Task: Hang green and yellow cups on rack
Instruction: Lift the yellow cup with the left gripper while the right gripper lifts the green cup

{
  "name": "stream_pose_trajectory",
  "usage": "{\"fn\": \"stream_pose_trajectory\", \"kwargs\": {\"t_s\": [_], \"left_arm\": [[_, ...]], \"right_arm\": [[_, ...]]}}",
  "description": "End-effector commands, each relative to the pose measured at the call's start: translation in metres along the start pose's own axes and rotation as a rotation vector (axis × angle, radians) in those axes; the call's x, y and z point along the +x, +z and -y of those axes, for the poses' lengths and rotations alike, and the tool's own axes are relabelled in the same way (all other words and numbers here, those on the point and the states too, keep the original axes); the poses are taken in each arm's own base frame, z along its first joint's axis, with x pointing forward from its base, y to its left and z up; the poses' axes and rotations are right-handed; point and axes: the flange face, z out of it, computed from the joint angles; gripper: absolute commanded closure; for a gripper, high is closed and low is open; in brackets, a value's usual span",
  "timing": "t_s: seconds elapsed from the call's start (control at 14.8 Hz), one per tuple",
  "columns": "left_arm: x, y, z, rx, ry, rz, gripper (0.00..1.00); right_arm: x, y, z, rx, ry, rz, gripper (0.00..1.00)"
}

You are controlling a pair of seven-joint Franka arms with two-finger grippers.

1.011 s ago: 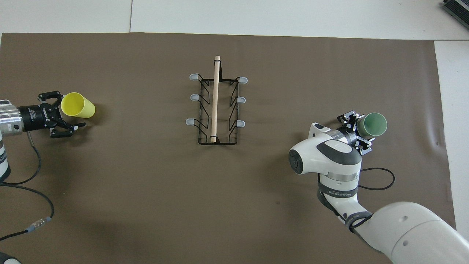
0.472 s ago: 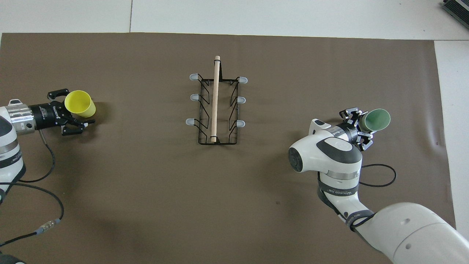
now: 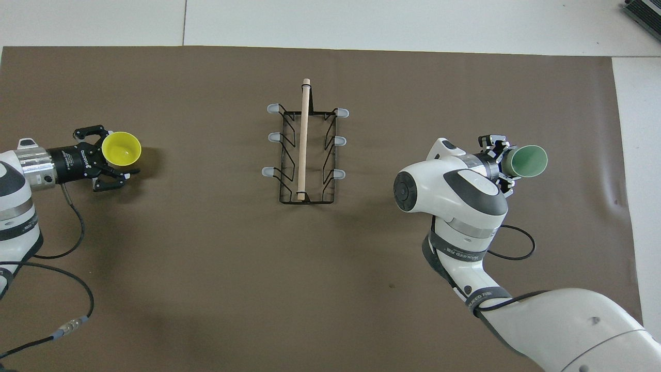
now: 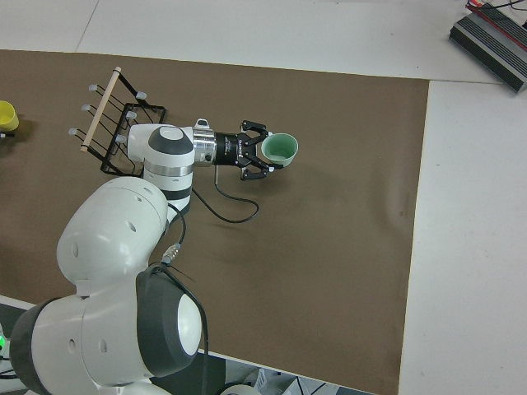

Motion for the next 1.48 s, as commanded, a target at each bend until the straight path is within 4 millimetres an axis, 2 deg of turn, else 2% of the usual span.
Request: {"fn": "stream_pose_trajectory", "kwargs": {"t_s": [0.0,0.07,0.34,0.61,0.81,0.94,1.01,1.21,1.28,1.42], "left_arm": [[-0.006,0.001,0.008,-0.027,0.020,-0.007,0.78],[-0.010,0.003,0.007,-0.026,0.028,-0.006,1.00],[-0.023,-0.013,-0.006,-0.063,0.065,-0.016,1.00],[-0.055,-0.044,-0.027,-0.049,0.180,-0.065,1.00],[-0.073,-0.058,-0.041,-0.026,0.259,-0.137,1.00],[-0.088,-0.074,-0.055,-0.029,0.303,-0.223,1.00],[-0.094,-0.084,-0.058,-0.049,0.309,-0.259,1.00],[-0.113,-0.109,-0.058,-0.059,0.360,-0.308,1.00],[-0.121,-0.116,-0.057,-0.060,0.360,-0.314,1.00],[-0.148,-0.130,-0.052,-0.028,0.452,-0.360,1.00]], "right_arm": [[-0.028,-0.024,-0.022,0.096,0.048,-0.058,1.00],[-0.035,-0.030,-0.027,0.113,0.067,-0.077,1.00],[-0.074,-0.039,-0.043,0.208,0.207,-0.222,1.00],[-0.100,-0.058,-0.064,0.303,0.343,-0.378,1.00],[-0.129,-0.065,-0.075,0.375,0.443,-0.506,1.00],[-0.155,-0.072,-0.075,0.435,0.515,-0.603,1.00],[-0.174,-0.074,-0.074,0.477,0.567,-0.665,1.00],[-0.222,-0.086,-0.066,0.535,0.648,-0.803,1.00],[-0.233,-0.095,-0.064,0.551,0.670,-0.854,1.00],[-0.247,-0.103,-0.061,0.596,0.706,-0.944,1.00]]}}
